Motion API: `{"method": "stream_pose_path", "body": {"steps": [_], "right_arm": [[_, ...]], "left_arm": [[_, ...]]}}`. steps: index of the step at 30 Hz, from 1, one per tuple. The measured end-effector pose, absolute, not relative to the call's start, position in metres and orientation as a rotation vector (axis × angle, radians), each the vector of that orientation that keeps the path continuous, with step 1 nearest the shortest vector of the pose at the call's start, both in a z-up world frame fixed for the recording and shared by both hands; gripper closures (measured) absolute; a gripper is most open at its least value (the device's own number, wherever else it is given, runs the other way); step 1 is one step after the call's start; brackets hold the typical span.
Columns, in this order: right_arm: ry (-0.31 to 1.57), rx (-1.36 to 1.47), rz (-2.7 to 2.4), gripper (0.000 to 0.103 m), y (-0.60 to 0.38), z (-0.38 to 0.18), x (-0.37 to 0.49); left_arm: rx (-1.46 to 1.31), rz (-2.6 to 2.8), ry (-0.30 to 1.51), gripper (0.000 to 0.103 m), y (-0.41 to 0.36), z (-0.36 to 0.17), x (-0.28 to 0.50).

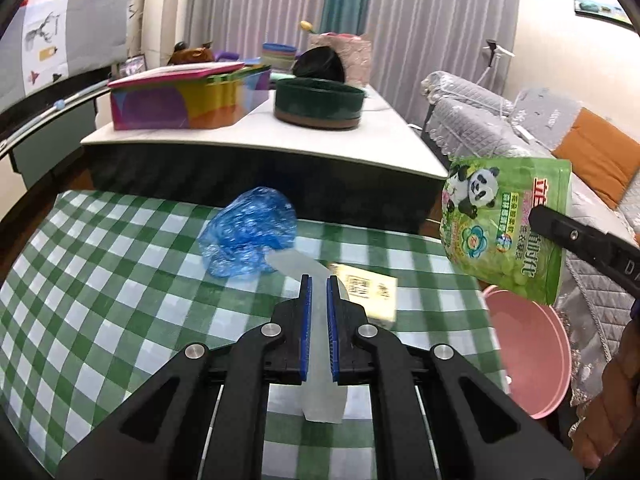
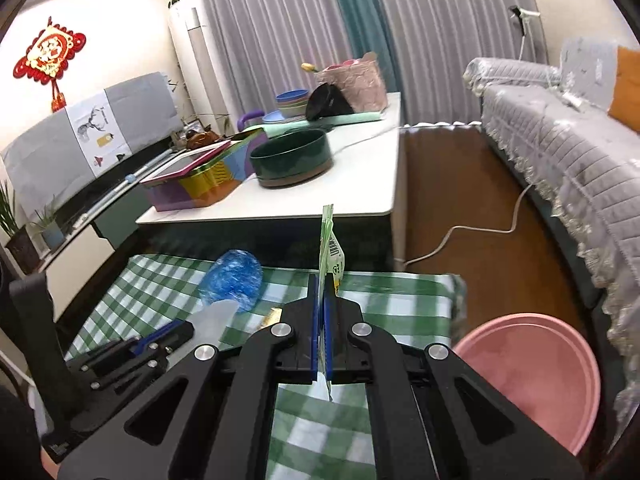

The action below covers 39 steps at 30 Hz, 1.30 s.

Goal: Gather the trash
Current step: 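Carry the strip and the green panda bag over the pink bucket with both grippers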

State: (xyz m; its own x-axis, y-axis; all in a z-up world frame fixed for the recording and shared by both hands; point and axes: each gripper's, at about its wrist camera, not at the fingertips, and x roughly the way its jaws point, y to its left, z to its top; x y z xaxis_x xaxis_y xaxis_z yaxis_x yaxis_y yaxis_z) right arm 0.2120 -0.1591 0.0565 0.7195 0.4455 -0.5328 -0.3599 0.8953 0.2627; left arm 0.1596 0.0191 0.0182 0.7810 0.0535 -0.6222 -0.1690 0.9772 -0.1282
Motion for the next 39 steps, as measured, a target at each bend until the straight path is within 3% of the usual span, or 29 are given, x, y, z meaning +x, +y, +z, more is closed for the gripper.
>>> {"method": "stream_pose_path", "body": {"steps": [39], "right_arm": [[0.636, 0.139, 0.195, 0.101, -0.28, 0.045, 0.194]], "left_arm": [[-0.13, -0.179, 0.629, 0.096, -0.106, 0.017, 0.174]]}}
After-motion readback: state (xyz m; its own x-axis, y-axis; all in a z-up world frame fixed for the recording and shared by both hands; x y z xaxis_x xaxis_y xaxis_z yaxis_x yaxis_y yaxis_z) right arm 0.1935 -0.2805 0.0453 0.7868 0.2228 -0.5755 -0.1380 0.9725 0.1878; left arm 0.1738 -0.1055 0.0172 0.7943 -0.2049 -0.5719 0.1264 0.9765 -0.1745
